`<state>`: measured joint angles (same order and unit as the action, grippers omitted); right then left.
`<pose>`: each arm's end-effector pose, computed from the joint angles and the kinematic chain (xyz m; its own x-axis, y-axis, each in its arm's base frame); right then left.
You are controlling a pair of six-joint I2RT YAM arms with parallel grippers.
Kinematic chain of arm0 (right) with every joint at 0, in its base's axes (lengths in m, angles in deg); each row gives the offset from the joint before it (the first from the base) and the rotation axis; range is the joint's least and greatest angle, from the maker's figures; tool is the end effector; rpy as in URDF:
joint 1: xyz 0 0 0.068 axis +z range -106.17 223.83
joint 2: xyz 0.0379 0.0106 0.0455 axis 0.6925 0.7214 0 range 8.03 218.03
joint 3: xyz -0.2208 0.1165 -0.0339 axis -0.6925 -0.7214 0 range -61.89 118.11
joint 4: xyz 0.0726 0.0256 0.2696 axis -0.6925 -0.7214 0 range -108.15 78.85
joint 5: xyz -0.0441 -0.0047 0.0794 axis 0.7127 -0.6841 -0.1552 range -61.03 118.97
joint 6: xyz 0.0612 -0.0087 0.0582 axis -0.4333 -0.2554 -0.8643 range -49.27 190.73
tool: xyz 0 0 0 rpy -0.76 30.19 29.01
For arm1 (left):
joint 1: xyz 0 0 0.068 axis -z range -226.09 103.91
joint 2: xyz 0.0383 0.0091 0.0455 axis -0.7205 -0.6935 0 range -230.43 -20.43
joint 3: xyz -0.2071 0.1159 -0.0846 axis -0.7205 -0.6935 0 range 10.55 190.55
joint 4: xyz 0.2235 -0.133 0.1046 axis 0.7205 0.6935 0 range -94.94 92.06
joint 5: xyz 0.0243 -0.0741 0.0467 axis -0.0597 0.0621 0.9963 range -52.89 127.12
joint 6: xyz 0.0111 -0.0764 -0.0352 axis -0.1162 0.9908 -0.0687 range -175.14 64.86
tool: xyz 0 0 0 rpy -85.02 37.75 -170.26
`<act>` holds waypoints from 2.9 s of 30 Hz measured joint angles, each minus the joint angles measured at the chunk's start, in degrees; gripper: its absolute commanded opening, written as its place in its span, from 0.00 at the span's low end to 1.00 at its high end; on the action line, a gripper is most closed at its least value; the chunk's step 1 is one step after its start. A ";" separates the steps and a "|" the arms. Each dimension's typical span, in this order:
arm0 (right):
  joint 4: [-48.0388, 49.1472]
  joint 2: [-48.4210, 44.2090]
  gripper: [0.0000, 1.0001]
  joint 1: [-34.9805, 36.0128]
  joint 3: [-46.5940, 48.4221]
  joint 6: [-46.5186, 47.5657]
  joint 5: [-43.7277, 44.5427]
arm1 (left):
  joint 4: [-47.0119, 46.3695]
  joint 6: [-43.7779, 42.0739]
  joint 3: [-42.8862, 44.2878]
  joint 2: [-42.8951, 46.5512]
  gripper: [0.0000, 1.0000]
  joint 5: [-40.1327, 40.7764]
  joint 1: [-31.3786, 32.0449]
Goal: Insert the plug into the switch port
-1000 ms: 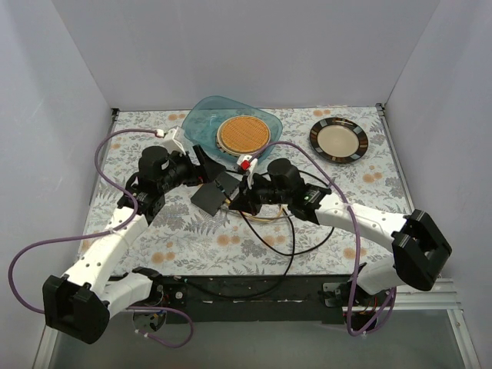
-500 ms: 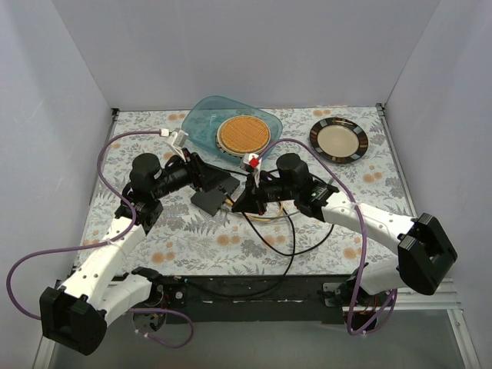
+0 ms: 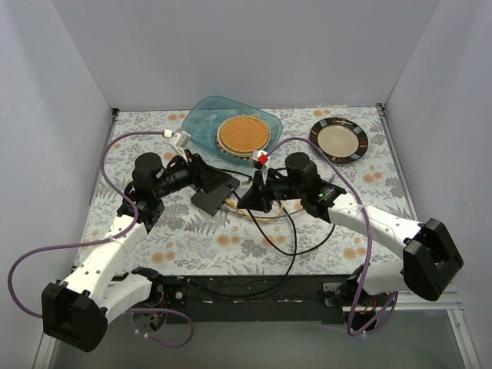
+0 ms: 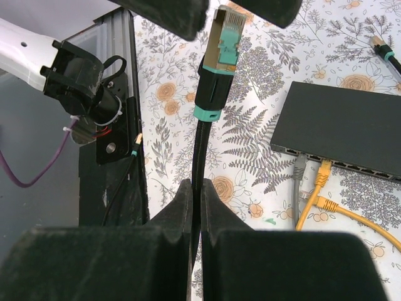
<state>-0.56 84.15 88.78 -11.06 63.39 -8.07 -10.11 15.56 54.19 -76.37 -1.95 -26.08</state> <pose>0.2206 0.2834 0.2559 -0.3028 -0.1582 -0.9398 -0.9453 0.1749 0.2752 0.2535 -0.1424 0.3001 -0.8439 -0.4724 -0.2543 0.1721 0.2106 -0.9623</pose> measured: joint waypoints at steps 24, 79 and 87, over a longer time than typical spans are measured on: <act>-2.29 -3.23 0.74 0.37 0.63 -0.42 12.66 | 5.22 2.84 3.48 -4.39 0.00 5.18 2.25; -1.31 4.46 0.01 -3.96 7.85 1.57 -13.11 | -0.28 -3.52 -0.90 0.90 0.54 -3.96 3.06; 0.52 4.46 0.01 -4.09 7.50 0.68 -15.32 | -3.34 -3.10 -0.90 0.33 0.43 -8.63 3.06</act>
<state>-0.04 88.61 84.69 -3.57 64.07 -23.39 -13.45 12.46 53.29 -76.05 -10.59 -23.02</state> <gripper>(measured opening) 0.058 0.448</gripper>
